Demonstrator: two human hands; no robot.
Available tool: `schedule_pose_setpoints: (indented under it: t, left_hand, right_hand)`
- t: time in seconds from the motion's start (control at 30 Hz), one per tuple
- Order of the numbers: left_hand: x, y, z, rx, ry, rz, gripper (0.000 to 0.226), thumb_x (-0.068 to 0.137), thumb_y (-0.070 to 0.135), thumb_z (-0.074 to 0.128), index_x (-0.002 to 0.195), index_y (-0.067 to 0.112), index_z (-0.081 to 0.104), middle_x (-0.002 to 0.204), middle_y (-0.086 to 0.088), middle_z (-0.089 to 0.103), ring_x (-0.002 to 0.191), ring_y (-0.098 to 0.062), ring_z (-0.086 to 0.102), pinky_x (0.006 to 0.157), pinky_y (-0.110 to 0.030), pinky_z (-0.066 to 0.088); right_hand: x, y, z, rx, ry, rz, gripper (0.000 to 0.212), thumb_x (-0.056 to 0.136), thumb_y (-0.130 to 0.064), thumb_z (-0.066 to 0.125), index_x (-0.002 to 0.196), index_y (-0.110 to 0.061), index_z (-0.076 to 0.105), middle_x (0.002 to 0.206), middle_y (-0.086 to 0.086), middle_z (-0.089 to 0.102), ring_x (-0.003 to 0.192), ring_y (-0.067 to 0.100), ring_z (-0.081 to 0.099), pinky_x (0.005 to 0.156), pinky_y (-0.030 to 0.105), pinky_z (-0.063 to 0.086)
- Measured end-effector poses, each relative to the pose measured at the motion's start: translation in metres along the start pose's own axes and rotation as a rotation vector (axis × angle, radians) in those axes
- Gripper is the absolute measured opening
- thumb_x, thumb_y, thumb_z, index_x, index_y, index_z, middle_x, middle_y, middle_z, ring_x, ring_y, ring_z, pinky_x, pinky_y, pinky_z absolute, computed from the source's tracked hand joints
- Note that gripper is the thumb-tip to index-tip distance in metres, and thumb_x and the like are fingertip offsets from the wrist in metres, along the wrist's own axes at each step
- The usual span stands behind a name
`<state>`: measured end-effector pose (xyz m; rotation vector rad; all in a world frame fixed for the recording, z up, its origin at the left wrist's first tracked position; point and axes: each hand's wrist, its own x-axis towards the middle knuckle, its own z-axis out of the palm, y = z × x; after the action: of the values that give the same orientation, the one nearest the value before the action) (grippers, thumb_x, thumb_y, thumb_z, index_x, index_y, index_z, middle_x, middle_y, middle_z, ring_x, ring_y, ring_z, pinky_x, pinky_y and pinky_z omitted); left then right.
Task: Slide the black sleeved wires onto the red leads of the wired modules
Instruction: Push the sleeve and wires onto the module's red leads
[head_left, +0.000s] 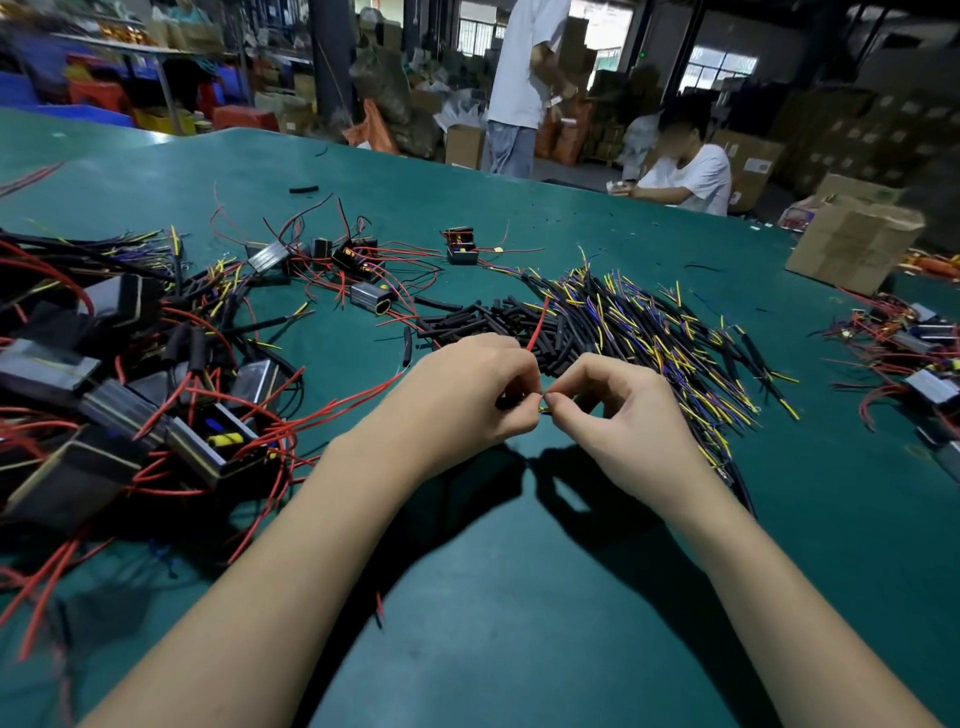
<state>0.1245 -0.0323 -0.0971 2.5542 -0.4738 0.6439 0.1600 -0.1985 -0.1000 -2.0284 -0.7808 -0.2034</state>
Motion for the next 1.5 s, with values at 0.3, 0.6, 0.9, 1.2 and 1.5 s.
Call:
schedule_pose_setpoints:
  t: [0.3, 0.6, 0.9, 1.2, 1.5]
  left_hand:
    - [-0.001, -0.004, 0.001, -0.602, -0.085, -0.324, 0.013, 0.09, 0.009, 0.06, 0.08, 0.004, 0.067, 0.073, -0.001, 0.061, 0.069, -0.006, 0.049, 0.072, -0.024, 0.042]
    - [-0.003, 0.002, 0.0, -0.069, -0.058, -0.114, 0.006, 0.079, 0.024, 0.068, 0.082, 0.019, 0.067, 0.084, 0.004, 0.058, 0.084, -0.018, 0.056, 0.081, -0.039, 0.046]
    - [-0.003, 0.006, 0.003, 0.228, 0.113, 0.093, 0.014, 0.082, 0.031, 0.067, 0.087, 0.017, 0.064, 0.086, 0.004, 0.063, 0.085, -0.018, 0.06, 0.077, -0.032, 0.034]
    - [-0.002, 0.009, 0.006, 0.275, 0.175, 0.14, 0.009, 0.076, 0.022, 0.067, 0.07, 0.015, 0.067, 0.067, 0.001, 0.06, 0.064, -0.021, 0.059, 0.067, -0.035, 0.045]
    - [-0.002, 0.008, 0.008, 0.275, 0.125, 0.111, 0.015, 0.083, 0.024, 0.058, 0.074, 0.015, 0.067, 0.071, 0.002, 0.06, 0.068, -0.021, 0.058, 0.068, -0.036, 0.044]
  right_hand:
    - [0.004, -0.004, 0.002, -0.844, 0.231, -0.648, 0.014, 0.083, -0.007, 0.055, 0.07, -0.013, 0.058, 0.069, 0.002, 0.058, 0.063, 0.025, 0.055, 0.063, 0.036, 0.039]
    - [-0.002, 0.003, 0.0, -0.055, -0.019, -0.073, 0.015, 0.081, -0.004, 0.066, 0.072, -0.016, 0.066, 0.066, -0.006, 0.064, 0.063, 0.009, 0.057, 0.065, 0.022, 0.046]
    - [0.002, 0.007, -0.001, 0.131, -0.062, 0.122, 0.01, 0.083, -0.004, 0.066, 0.074, -0.006, 0.068, 0.066, 0.003, 0.064, 0.057, 0.004, 0.051, 0.056, 0.013, 0.039]
    - [0.004, 0.008, -0.007, 0.176, -0.085, 0.168, 0.012, 0.085, -0.005, 0.064, 0.073, -0.006, 0.067, 0.061, 0.0, 0.06, 0.053, 0.005, 0.047, 0.054, 0.017, 0.039]
    - [0.002, 0.006, -0.008, -0.165, -0.046, -0.057, 0.01, 0.081, -0.013, 0.063, 0.071, -0.014, 0.059, 0.063, 0.004, 0.059, 0.061, 0.024, 0.054, 0.06, 0.034, 0.046]
